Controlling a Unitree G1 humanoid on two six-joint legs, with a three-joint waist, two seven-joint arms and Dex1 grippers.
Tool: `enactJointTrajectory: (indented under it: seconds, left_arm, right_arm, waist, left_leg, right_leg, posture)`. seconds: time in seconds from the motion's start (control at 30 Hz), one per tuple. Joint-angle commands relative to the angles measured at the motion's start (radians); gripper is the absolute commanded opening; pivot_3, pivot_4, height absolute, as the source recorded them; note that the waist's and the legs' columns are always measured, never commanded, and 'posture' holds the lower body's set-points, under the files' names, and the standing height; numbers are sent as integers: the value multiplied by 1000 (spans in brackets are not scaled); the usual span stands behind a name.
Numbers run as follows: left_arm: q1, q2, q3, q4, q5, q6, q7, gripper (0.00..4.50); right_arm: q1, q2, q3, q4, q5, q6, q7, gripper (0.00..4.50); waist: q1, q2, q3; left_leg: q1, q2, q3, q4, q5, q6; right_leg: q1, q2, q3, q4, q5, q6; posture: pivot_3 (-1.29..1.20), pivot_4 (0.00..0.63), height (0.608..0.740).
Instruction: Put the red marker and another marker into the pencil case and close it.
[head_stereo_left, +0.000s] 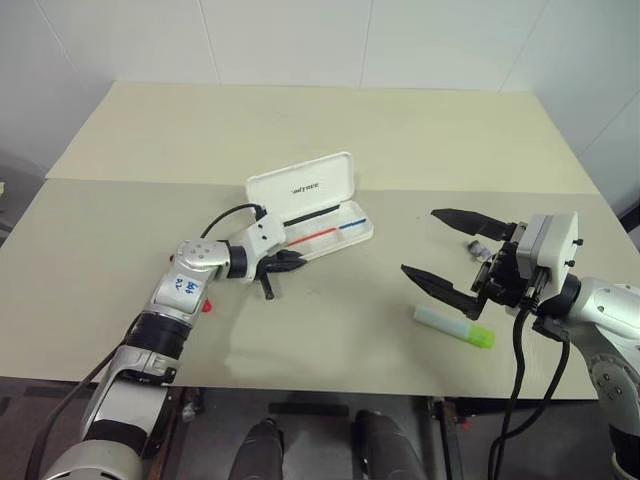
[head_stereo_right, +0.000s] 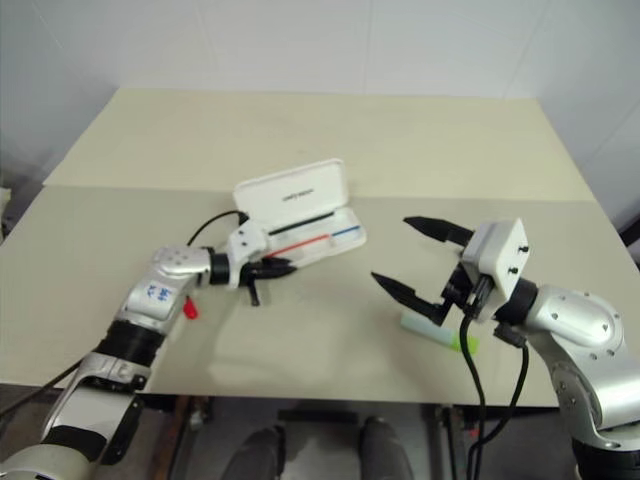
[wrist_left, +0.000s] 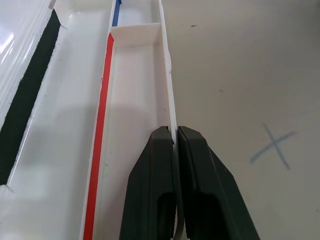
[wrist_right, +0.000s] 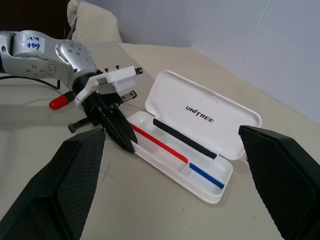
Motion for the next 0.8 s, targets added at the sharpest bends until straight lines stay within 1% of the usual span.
enactJointTrajectory:
  seconds: [0.03, 0.27, 0.43, 0.5, 0.67, 0.8]
  left_arm:
    - [30, 31, -10, -123, -53, -32, -117, 23]
    - [65, 86, 10, -232, -79, -7, -184, 23]
    - [115, 162, 9, -276, -94, -45, -277, 23]
    - [133, 177, 4, -282, -91, -64, -292, 23]
    - [154, 157, -5, -294, -88, -81, -284, 23]
    - [152, 125, -32, -269, -69, -120, -276, 23]
  right_arm:
    - [-2, -19, -32, -5, 22, -3, 18, 4500]
    - [11, -31, -42, -1, 31, 3, 27, 4500]
    - [57, -36, -67, -20, 40, 8, 25, 4500]
    - [69, -38, -78, -27, 44, 12, 23, 4500]
    - [88, -39, -92, -49, 52, 25, 14, 4500]
    - [116, -44, -106, -72, 65, 36, 12, 4500]
  waist:
    - [1, 0, 0]
    - [3, 0, 0]
    - [0, 0, 0]
    - [0, 0, 0]
    - [2, 0, 0]
    - [4, 0, 0]
  left_leg:
    - [-1, 0, 0, 0, 0, 0]
    - [-3, 0, 0, -1, 0, 0]
    - [-3, 0, 0, -1, 0, 0]
    - [-3, 0, 0, -1, 0, 1]
    - [-2, 0, 0, -1, 0, 1]
    - [-3, 0, 0, 0, 0, 1]
  right_leg:
    - [0, 0, 0, 0, 0, 0]
    - [-1, 0, 0, -1, -1, 1]
    - [-1, 0, 0, -1, -1, 1]
    - [-1, 0, 0, -1, -1, 1]
    - [-1, 0, 0, -1, -1, 0]
    - [-1, 0, 0, -1, -1, 0]
  posture:
    - [0, 150, 740]
    - [0, 150, 740]
    - [0, 150, 740]
    - [0, 150, 740]
    - [0, 150, 740]
    - [0, 150, 740]
